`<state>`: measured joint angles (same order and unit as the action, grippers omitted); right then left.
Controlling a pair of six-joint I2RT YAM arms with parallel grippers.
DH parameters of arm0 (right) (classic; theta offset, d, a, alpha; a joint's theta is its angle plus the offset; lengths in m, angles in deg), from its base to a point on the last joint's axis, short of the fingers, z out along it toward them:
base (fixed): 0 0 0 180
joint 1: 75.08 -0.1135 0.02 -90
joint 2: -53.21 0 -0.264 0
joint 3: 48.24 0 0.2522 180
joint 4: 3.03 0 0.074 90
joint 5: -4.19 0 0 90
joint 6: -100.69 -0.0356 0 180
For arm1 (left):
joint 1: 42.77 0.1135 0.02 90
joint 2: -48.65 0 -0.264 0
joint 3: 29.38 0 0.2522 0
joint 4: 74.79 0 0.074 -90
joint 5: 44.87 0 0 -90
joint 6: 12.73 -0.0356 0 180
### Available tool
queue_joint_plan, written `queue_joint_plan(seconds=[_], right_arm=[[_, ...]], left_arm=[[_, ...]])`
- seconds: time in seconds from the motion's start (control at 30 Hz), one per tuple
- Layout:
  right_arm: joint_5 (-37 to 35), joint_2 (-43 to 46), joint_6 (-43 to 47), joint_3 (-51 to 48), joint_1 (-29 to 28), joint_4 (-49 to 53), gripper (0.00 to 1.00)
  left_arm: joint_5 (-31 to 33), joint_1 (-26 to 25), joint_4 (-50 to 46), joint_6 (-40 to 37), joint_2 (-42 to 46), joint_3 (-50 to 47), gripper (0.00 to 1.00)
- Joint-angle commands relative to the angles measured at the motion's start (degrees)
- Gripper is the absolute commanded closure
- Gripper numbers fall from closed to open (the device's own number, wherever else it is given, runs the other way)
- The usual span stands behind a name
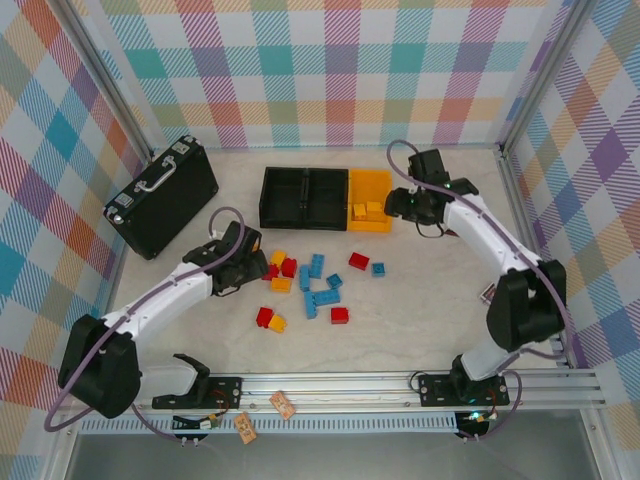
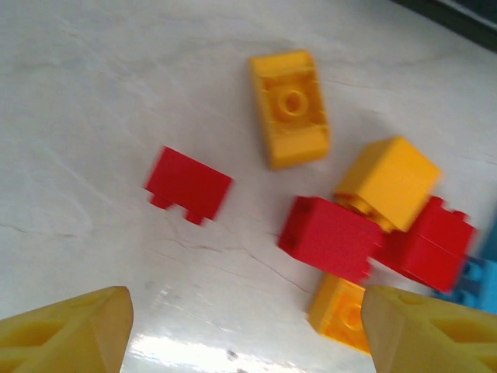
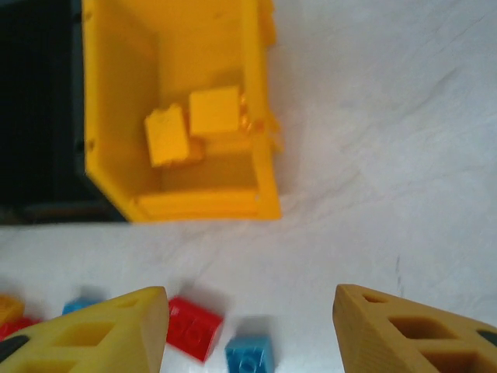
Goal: Sort the legos into containers by color
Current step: Pick up the lego from the middle-left of the table.
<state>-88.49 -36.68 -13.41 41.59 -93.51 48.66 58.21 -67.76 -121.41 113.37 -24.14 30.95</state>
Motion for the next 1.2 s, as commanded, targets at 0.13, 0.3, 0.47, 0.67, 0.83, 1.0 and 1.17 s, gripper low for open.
queue_joint_plan(seconds=[0.13, 0.3, 0.47, 0.67, 0.83, 1.0, 1.17], right_arm=[[9.03, 9.74, -0.04, -12.84, -6.11, -3.39, 0.41], [9.79, 13.45, -2.67, -19.90, -7.76, -3.73, 0.42], [10.36, 15.59, -4.86, -23.77, -7.84, -5.45, 0.42], [11.64, 14.89, -5.99, -24.29, -8.00, -6.45, 0.43], [11.55, 14.65, -6.14, -24.56, -8.11, -6.69, 0.43], [11.64, 14.08, -6.46, -25.14, -8.31, -7.47, 0.43], [11.82, 13.51, -6.87, -25.29, -9.14, -8.18, 0.43]], left_arm=[[-4.11, 7.33, 1.23, -8.77, -6.84, 2.68, 0.18], [-6.97, 9.93, 2.55, -11.29, -11.45, 4.29, 0.17], [-8.56, 10.32, 5.84, -11.23, -13.54, 3.94, 0.24], [-7.37, 10.39, 7.03, -12.22, -16.00, 4.65, 0.37], [-6.68, 10.39, 6.33, -12.50, -16.62, 4.62, 0.51], [-6.18, 10.32, 5.63, -12.54, -15.29, 4.30, 0.70], [-6.20, 10.32, 4.04, -12.30, -13.95, 4.55, 0.74]])
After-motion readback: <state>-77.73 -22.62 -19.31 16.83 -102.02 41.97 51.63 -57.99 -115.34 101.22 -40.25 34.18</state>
